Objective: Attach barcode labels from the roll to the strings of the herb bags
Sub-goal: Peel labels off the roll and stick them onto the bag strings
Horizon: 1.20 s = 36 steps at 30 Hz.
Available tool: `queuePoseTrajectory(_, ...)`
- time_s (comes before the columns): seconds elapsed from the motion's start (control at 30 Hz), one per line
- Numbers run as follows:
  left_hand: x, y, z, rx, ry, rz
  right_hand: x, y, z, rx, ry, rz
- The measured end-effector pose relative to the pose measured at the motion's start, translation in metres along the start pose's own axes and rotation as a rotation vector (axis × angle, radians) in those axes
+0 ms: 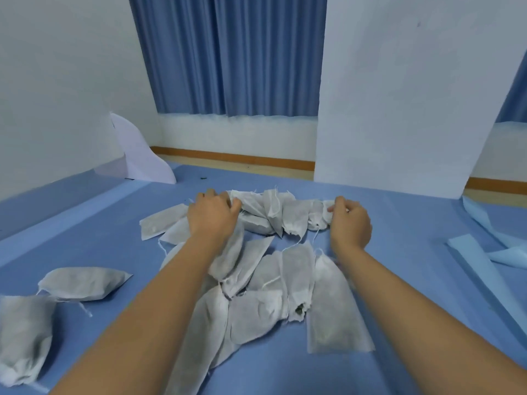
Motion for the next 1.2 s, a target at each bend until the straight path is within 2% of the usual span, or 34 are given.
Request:
queuePoseTrajectory(0.07,0.041,-0.001,-0.025,-0.067,-0.152,0.073,0.027,0.006,-0.026,-0.014,-0.066,0.037)
queuePoseTrajectory(0.13,0.075,-0.004,-0.046,-0.127,-0.249,0.131,0.061,0.020,-0.043,0.037,-0.259,0.086)
queuePoseTrajectory(0.2,0.101,-0.008,-0.066,-0.151,-0.276,0.139,0.099,0.033,-0.049,0.068,-0.467,0.070)
queuePoseTrajectory(0.33,0.150,-0.011,-0.084,-0.127,-0.386,0.278,0.160,0.035,-0.038,-0.082,-0.802,0.202)
queuePoseTrajectory(0.5,0.154,-0.005,-0.066,-0.139,-0.403,0.521,0.176,0.021,-0.011,-0.089,-0.991,0.081)
queuePoseTrajectory(0.63,0.129,0.002,-0.030,-0.107,-0.426,0.534,0.147,0.010,0.017,-0.097,-1.095,0.115)
queuePoseTrajectory(0.77,0.095,-0.001,0.022,-0.103,-0.456,0.438,0.108,-0.003,0.056,-0.091,-1.161,0.141)
queuePoseTrajectory(0.87,0.063,-0.010,0.060,-0.083,-0.474,0.310,0.083,-0.014,0.082,-0.102,-1.140,0.142)
queuePoseTrajectory(1.03,-0.002,-0.056,0.105,-0.123,-0.276,0.112,0.058,-0.038,0.104,-0.154,-0.856,0.380)
queuePoseTrajectory(1.1,-0.013,-0.081,0.123,-0.162,-0.271,0.014,0.060,-0.063,0.118,-0.251,-0.787,0.426)
queuePoseTrajectory(1.2,-0.013,-0.100,0.147,-0.164,-0.347,0.030,0.075,-0.100,0.151,-0.457,-0.818,0.496)
Point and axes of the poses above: each hand's wrist, its own z-axis away from the middle knuckle, its own x-axis out of the palm, y = z × x, the point moved 9 cm from there along -z, towards the middle knuckle, and after that the axes turned 8 degrees about -x, right-handed, at the moved point
